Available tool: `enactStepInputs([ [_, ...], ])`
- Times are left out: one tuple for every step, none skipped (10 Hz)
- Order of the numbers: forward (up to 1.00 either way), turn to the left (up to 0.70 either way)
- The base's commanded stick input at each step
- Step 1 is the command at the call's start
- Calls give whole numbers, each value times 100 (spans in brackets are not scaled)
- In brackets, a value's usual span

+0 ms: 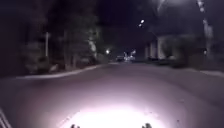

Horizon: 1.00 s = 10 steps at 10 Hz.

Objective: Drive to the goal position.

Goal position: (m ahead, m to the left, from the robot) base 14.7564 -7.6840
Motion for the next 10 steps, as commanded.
enactStepInputs([
  [85, 0],
  [85, 0],
  [85, 0],
  [85, 0],
  [85, 0],
  [85, 0],
  [85, -14],
  [85, -27],
  [85, -33],
  [85, -20],
])
